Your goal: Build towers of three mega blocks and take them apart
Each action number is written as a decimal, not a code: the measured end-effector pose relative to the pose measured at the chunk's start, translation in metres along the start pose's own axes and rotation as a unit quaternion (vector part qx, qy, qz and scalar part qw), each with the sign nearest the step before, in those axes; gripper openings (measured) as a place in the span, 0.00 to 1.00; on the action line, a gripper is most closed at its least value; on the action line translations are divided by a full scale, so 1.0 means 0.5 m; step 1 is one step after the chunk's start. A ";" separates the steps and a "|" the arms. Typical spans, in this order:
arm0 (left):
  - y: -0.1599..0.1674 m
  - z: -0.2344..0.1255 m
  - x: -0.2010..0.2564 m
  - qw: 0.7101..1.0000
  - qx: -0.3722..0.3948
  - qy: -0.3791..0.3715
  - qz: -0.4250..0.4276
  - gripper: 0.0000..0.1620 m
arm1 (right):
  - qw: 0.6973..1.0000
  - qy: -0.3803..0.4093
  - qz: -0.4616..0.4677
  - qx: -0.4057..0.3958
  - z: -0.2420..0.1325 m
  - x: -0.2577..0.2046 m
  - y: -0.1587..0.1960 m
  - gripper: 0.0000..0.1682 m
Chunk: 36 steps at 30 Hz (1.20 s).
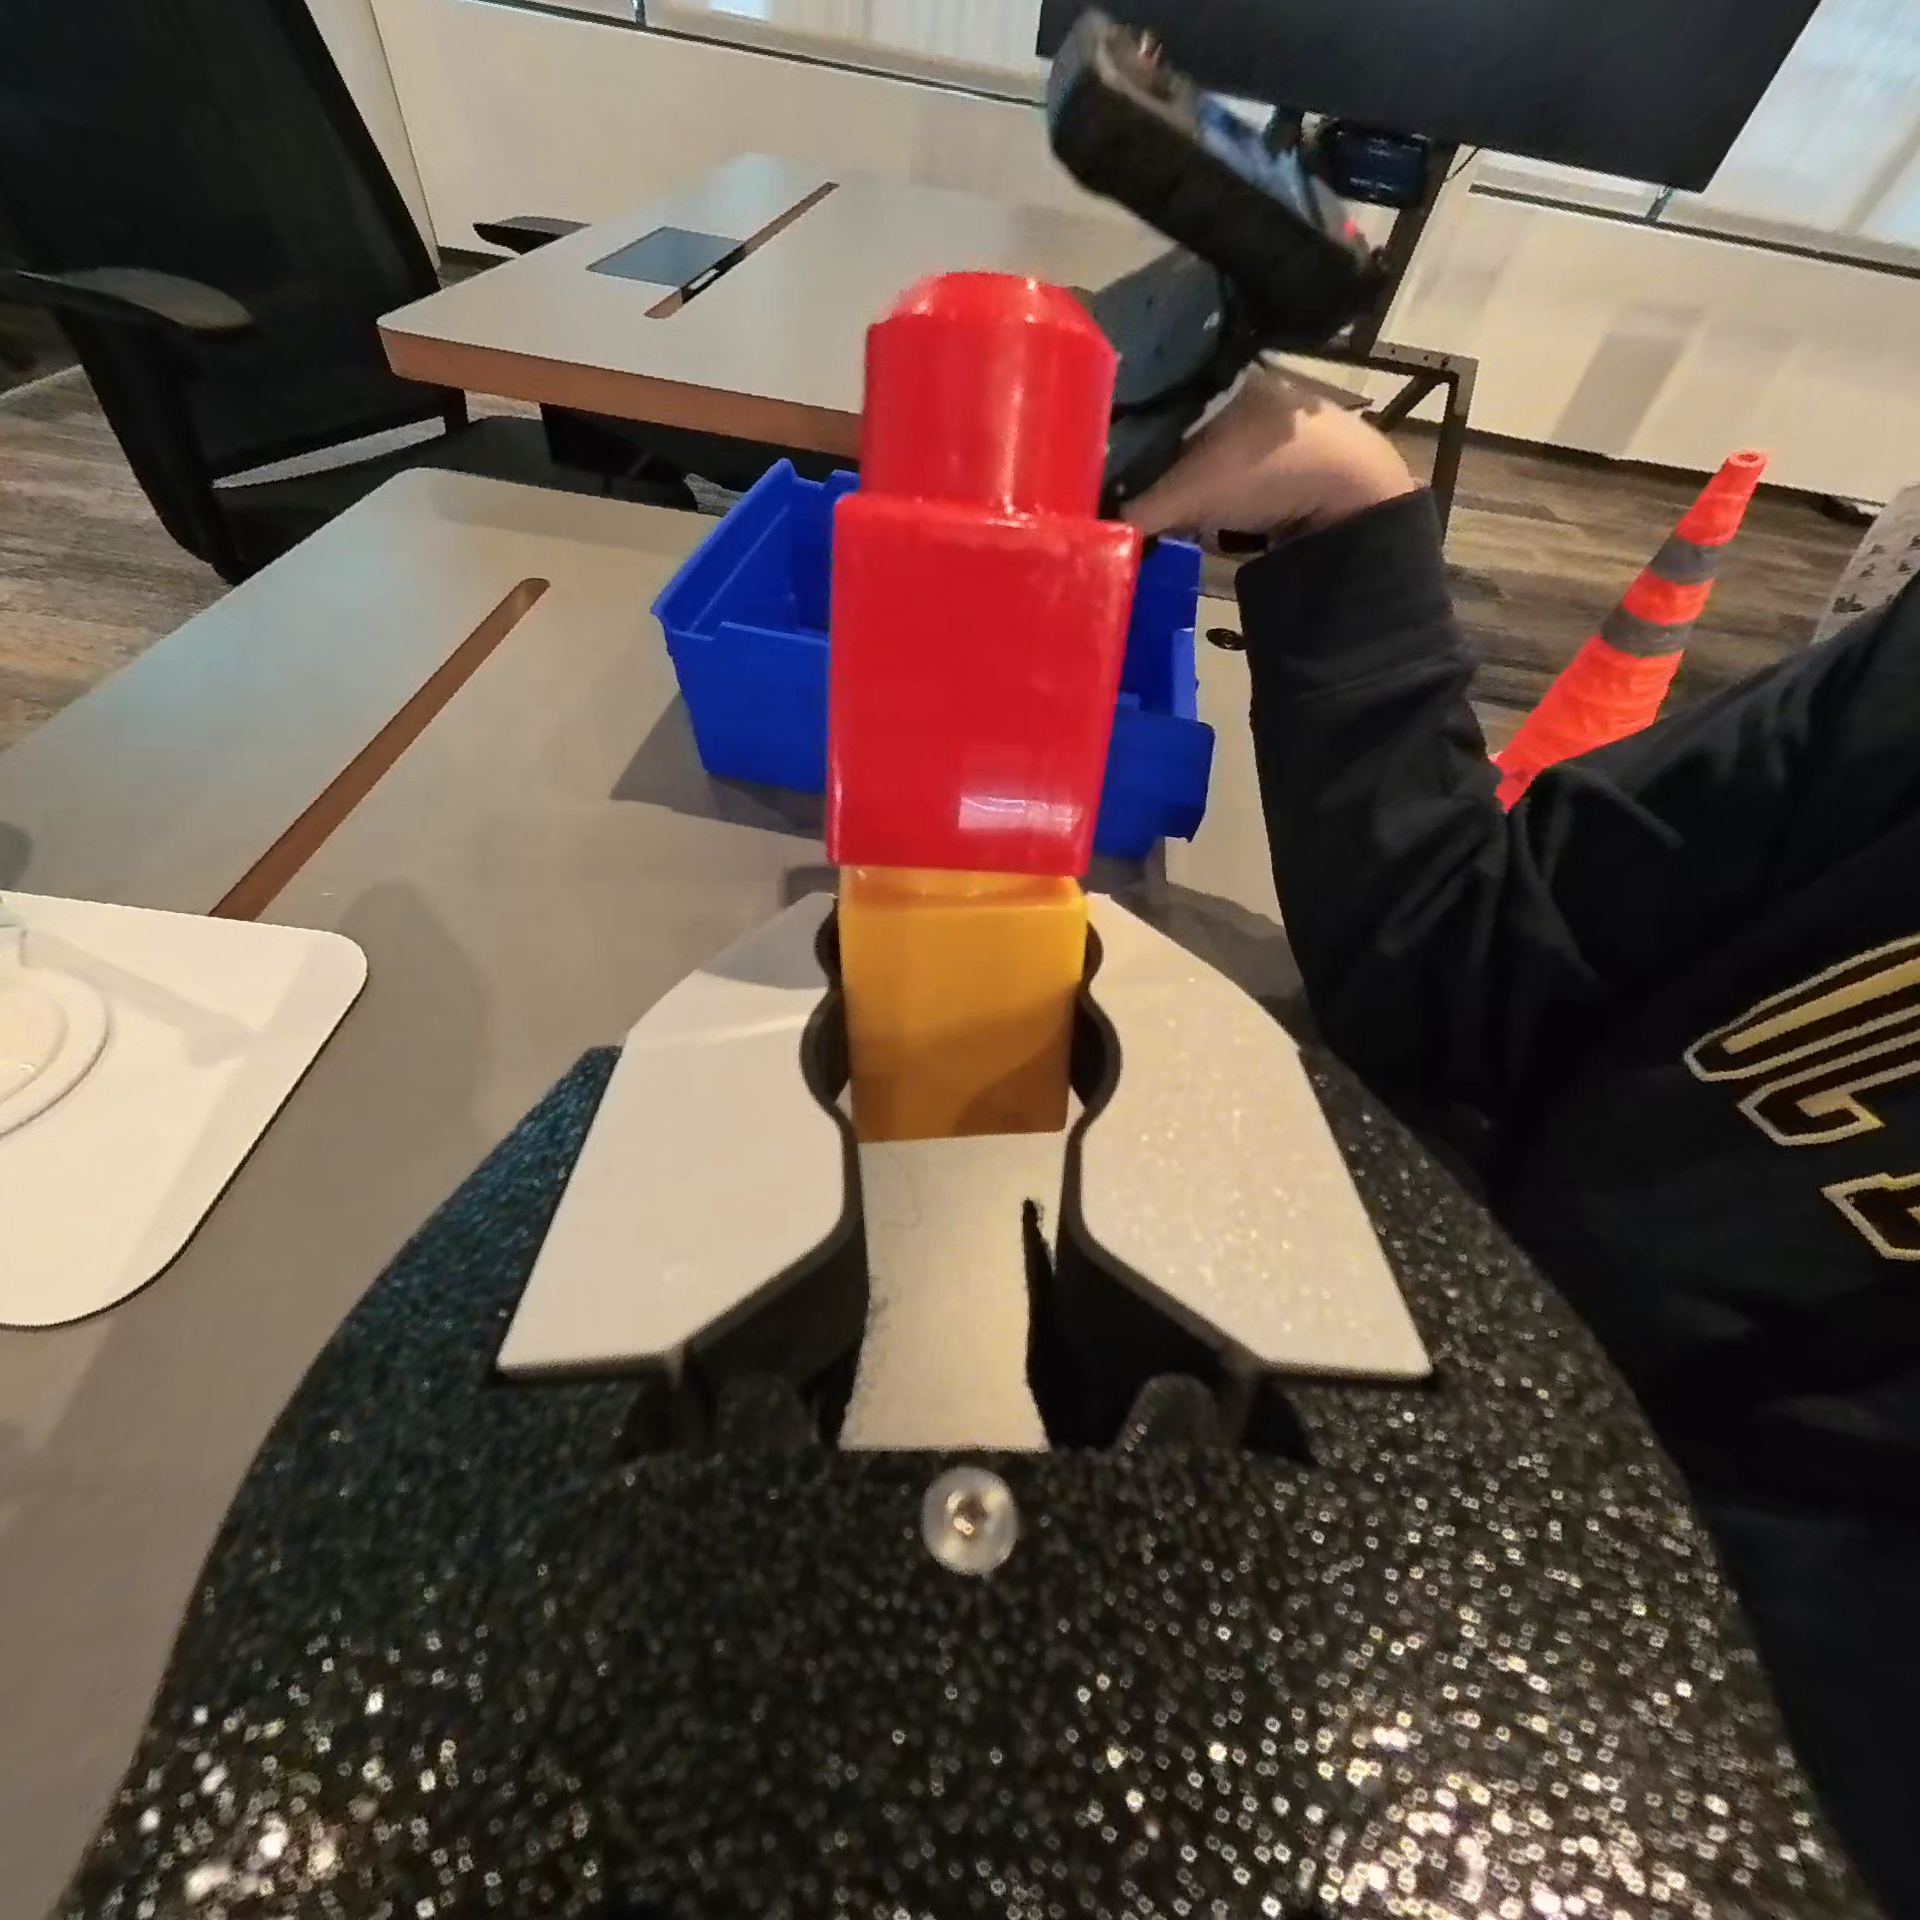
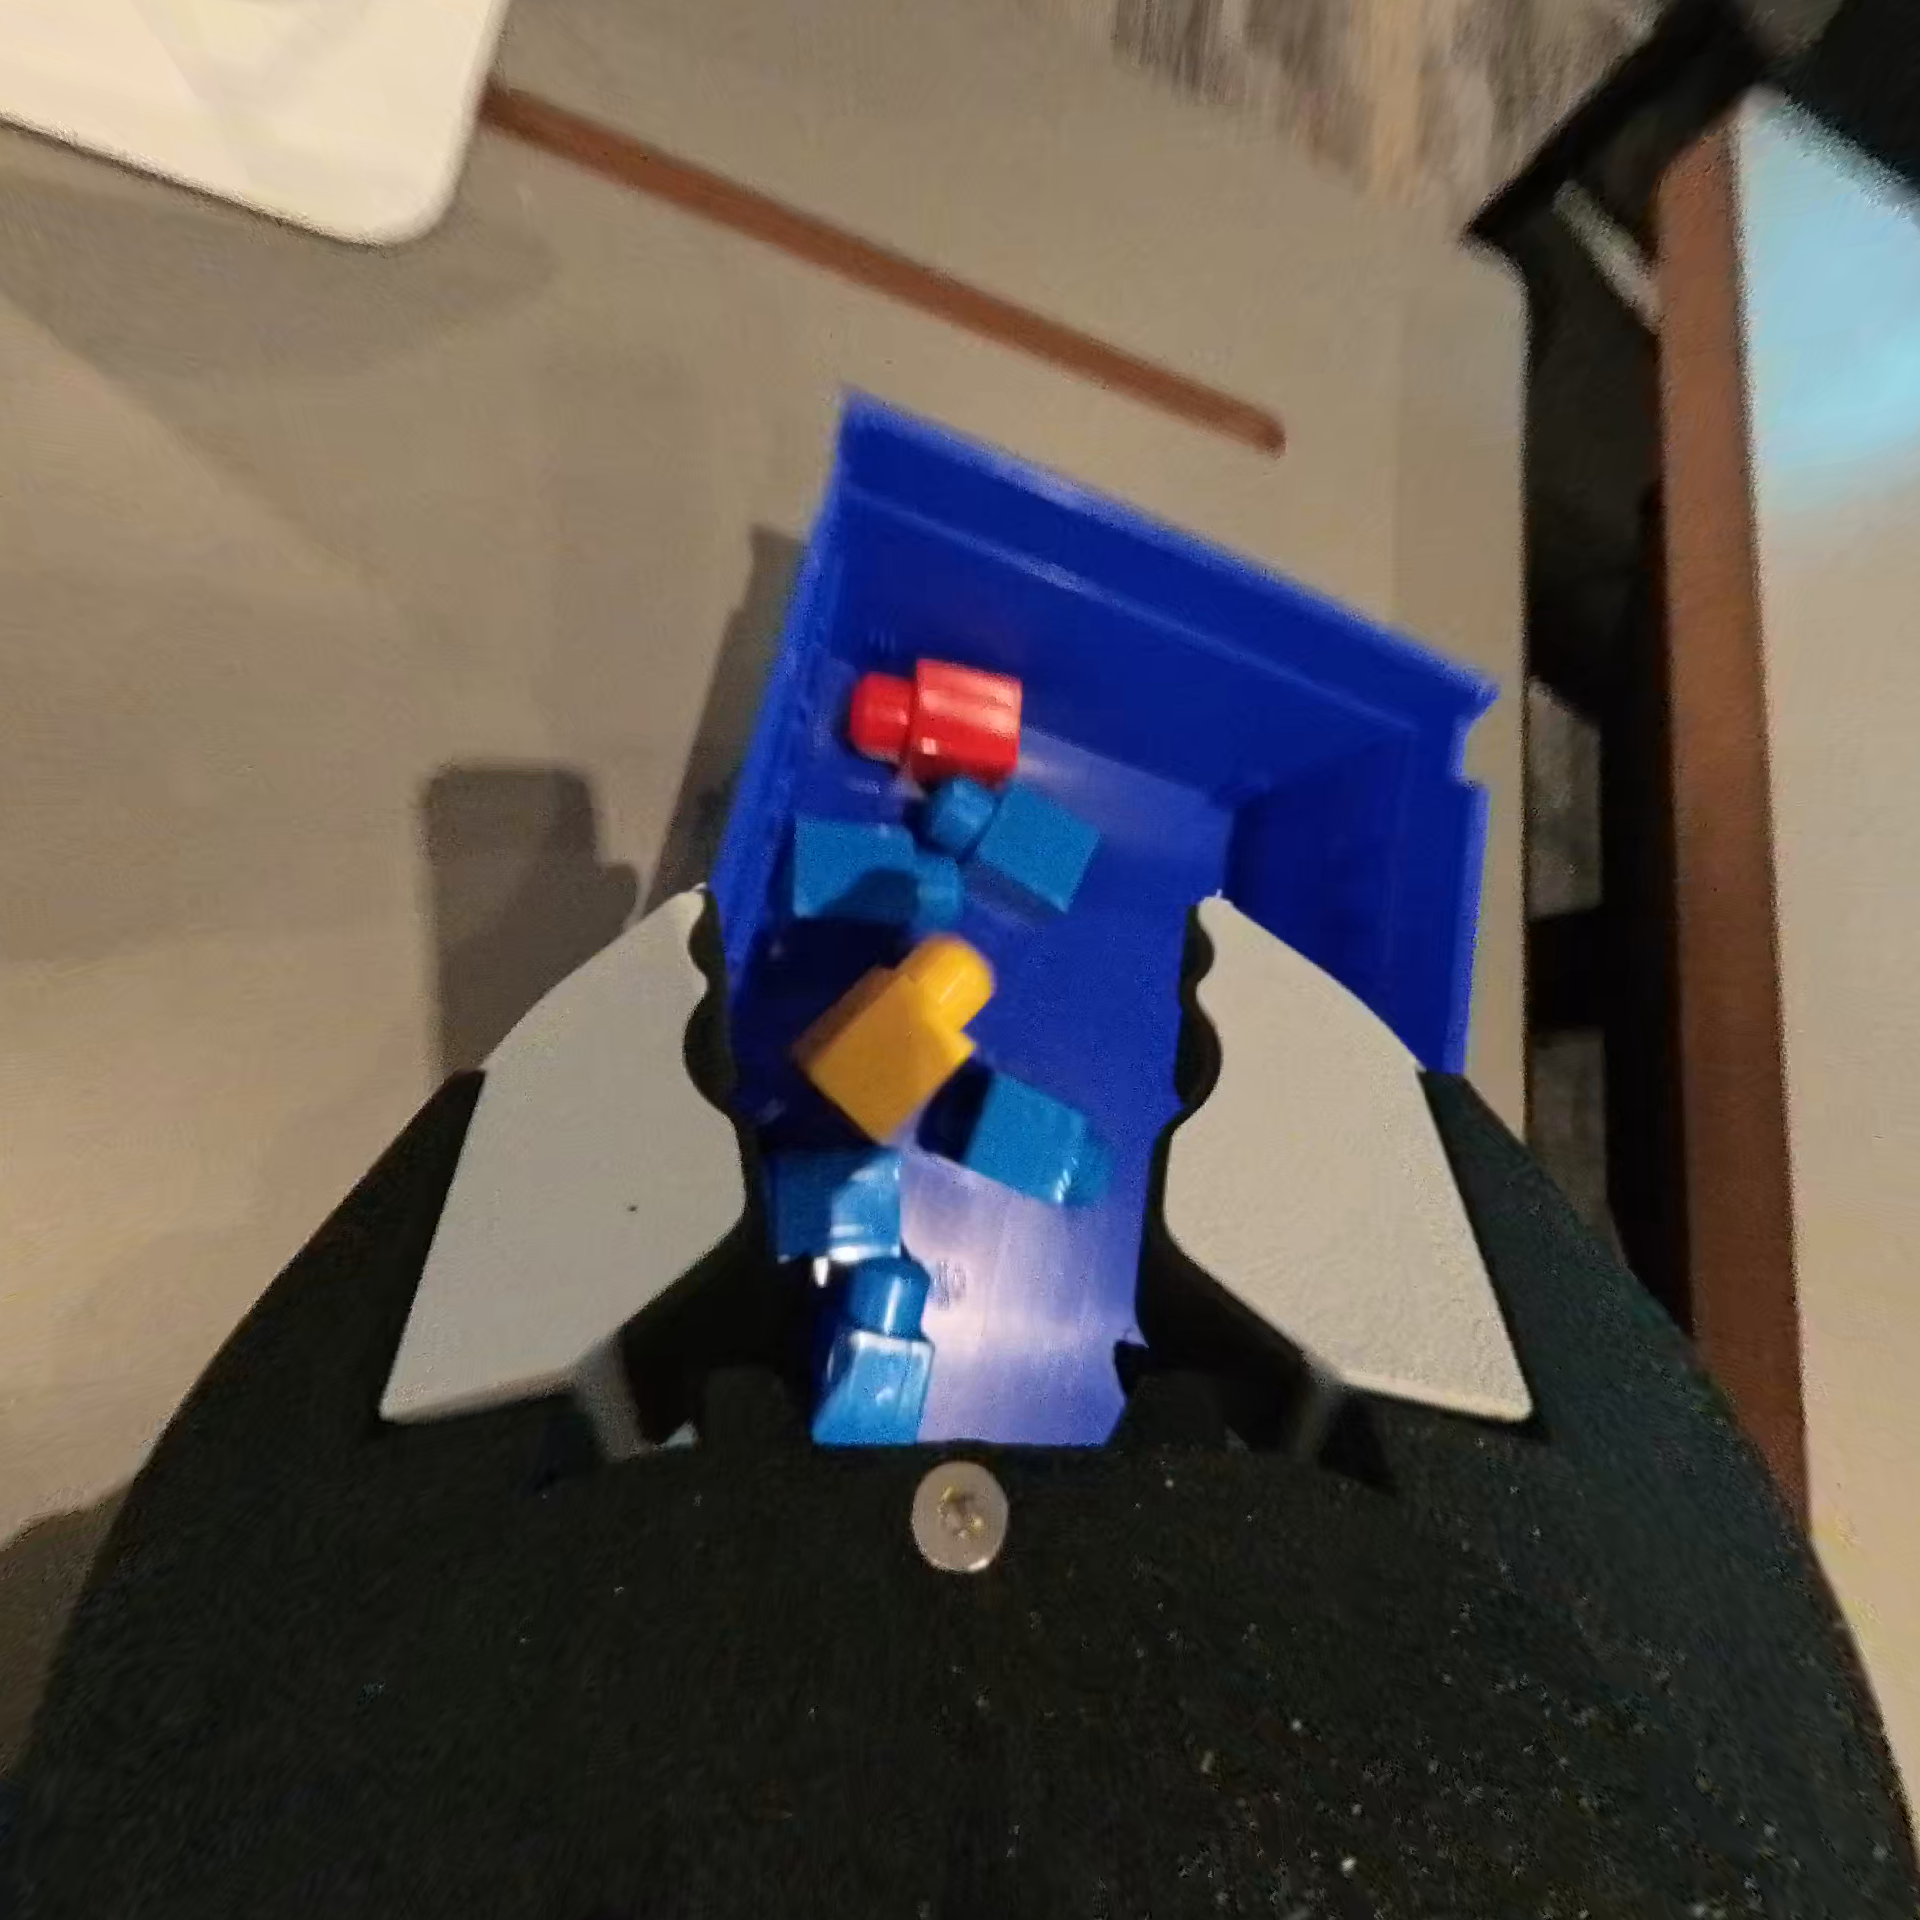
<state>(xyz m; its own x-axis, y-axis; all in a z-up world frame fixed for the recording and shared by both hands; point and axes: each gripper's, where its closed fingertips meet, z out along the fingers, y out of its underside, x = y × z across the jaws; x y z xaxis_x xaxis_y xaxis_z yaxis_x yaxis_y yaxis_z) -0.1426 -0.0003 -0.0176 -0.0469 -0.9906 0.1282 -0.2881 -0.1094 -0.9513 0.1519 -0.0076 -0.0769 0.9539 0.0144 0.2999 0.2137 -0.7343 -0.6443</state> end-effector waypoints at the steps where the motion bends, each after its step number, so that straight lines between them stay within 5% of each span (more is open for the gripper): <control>1: 0.000 0.000 0.002 1.000 -0.001 0.001 0.002 0.24 | 0.999 -0.004 -0.012 0.033 -0.012 -0.012 -0.030 0.51; 4: -0.002 0.002 0.010 1.000 -0.003 0.008 0.011 0.24 | 0.965 -0.128 -0.088 0.210 -0.086 -0.139 -0.158 0.52; 8: -0.002 0.007 0.026 0.999 -0.010 0.019 0.036 0.24 | 0.802 -0.389 -0.167 0.421 -0.287 -0.360 -0.259 0.47; 17: 0.013 0.026 0.072 0.993 -0.052 0.053 0.092 0.24 | 0.689 -0.594 -0.173 0.378 -0.348 -0.524 -0.266 0.42; 20: 0.017 0.031 0.077 0.992 -0.062 0.054 0.098 0.25 | 0.680 -0.602 -0.189 0.373 -0.351 -0.533 -0.258 0.20; 22: 0.015 0.031 0.073 0.993 -0.060 0.051 0.085 0.24 | 0.698 -0.563 -0.202 0.394 -0.342 -0.526 -0.267 0.17; 25: 0.013 0.035 0.065 0.996 -0.053 0.053 0.047 0.24 | 0.717 -0.413 -0.270 0.492 -0.337 -0.511 -0.289 0.14; 28: 0.013 0.038 0.061 0.997 -0.047 0.067 0.002 0.24 | 0.743 -0.191 -0.318 0.557 -0.338 -0.459 -0.320 0.00; 31: 0.016 0.031 0.041 0.998 -0.040 0.054 -0.016 0.24 | 0.797 -0.070 -0.323 0.506 -0.310 -0.380 -0.316 0.03; 34: 0.008 0.020 0.037 0.998 -0.024 0.052 -0.016 0.24 | 0.834 -0.097 -0.289 0.460 -0.284 -0.323 -0.284 0.07; 36: 0.005 0.018 0.036 0.999 -0.022 0.047 -0.004 0.24 | 0.805 -0.245 -0.233 0.488 -0.322 -0.348 -0.271 0.15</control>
<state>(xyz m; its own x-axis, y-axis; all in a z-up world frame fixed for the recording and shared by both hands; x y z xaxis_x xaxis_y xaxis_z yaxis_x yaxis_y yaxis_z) -0.1354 -0.0192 -0.0203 -0.1323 -0.9776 0.1637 -0.3311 -0.1121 -0.9369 -0.0769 -0.0197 0.0715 0.6395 0.5751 0.5101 0.4090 0.3073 -0.8592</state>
